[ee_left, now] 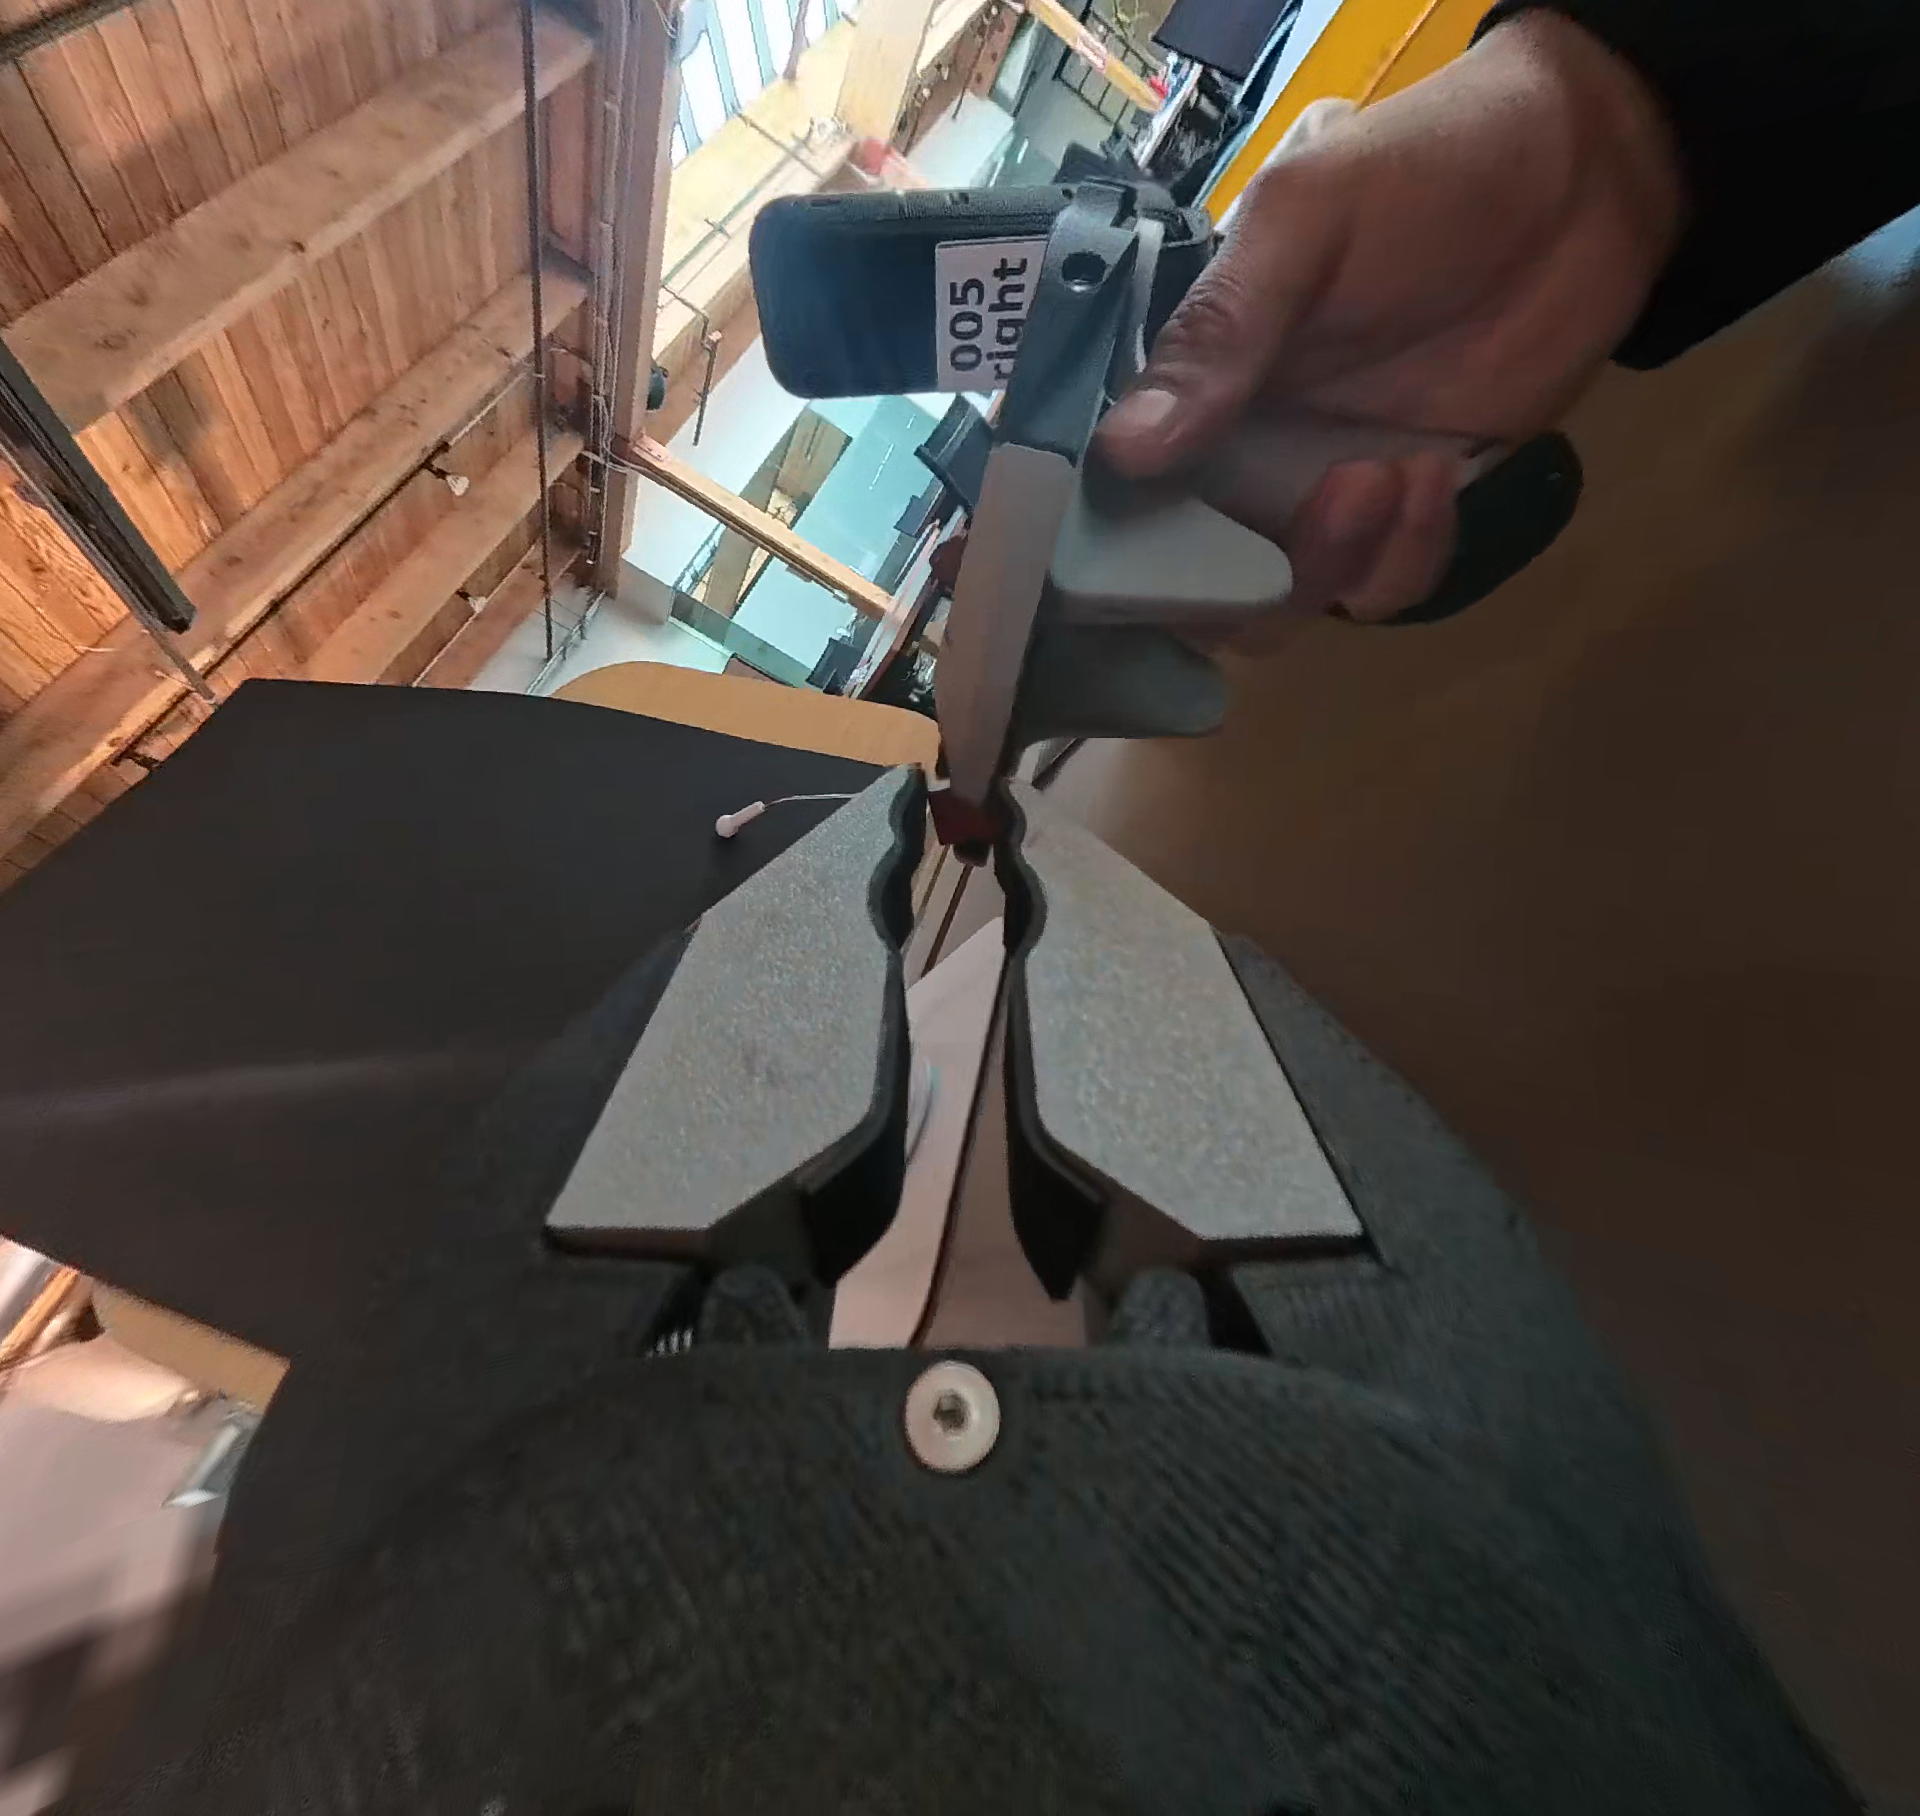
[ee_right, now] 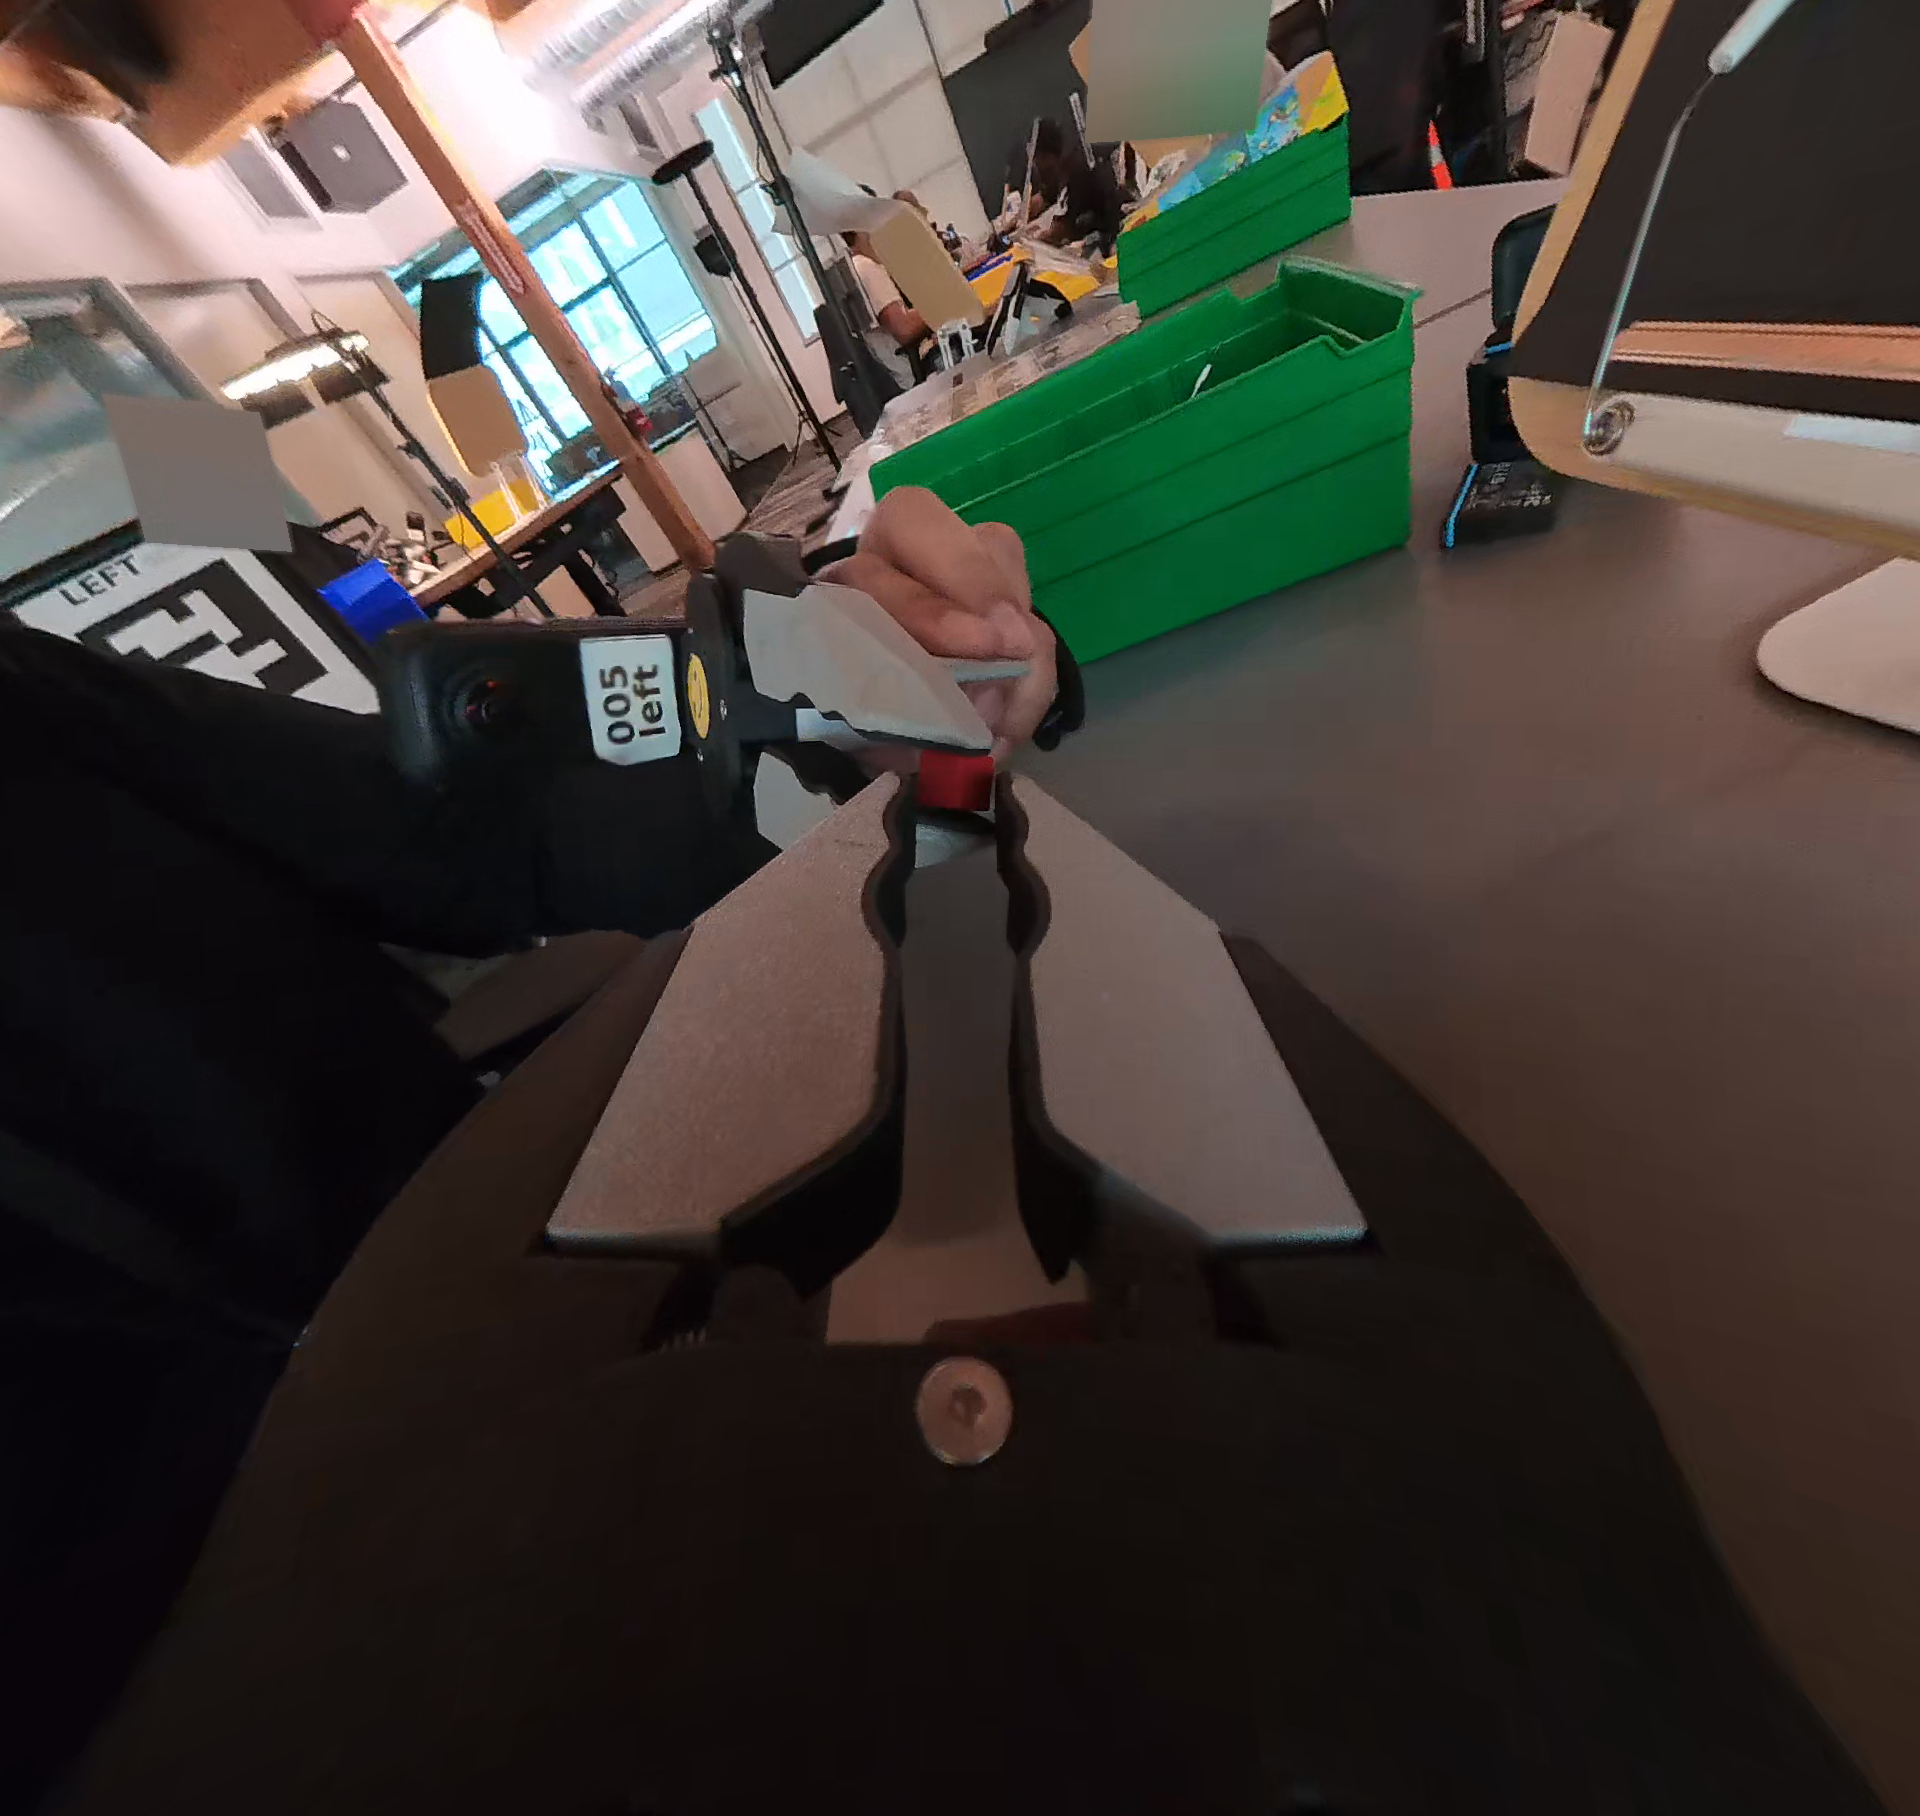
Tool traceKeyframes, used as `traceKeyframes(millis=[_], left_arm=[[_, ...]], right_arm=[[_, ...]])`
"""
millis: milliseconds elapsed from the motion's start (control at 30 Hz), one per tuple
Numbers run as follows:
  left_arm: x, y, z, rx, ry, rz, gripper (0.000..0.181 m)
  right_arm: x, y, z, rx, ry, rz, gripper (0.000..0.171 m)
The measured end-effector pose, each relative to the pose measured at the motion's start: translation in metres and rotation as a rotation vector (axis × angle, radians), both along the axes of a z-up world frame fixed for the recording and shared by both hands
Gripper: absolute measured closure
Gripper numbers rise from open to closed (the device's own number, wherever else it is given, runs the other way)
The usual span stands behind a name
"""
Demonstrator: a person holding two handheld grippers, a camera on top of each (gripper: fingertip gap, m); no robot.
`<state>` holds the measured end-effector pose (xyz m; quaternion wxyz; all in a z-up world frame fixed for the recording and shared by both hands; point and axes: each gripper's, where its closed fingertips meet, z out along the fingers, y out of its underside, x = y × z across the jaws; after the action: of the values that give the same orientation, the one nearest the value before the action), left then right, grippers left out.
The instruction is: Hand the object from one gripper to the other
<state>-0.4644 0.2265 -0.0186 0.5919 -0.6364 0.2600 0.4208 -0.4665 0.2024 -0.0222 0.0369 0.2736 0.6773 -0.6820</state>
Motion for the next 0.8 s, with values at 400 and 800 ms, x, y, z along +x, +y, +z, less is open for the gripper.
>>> traceKeyframes(millis=[400,800], left_arm=[[-0.0018,0.0022,-0.0007,-0.005,0.169,0.094,0.172],[-0.0103,0.0012,-0.0017,0.009,0.085,0.102,0.171]], right_arm=[[0.0002,0.0013,-0.0043,-0.053,-0.075,0.033,0.157],[-0.0086,0.0008,-0.004,-0.022,0.021,-0.03,0.157]])
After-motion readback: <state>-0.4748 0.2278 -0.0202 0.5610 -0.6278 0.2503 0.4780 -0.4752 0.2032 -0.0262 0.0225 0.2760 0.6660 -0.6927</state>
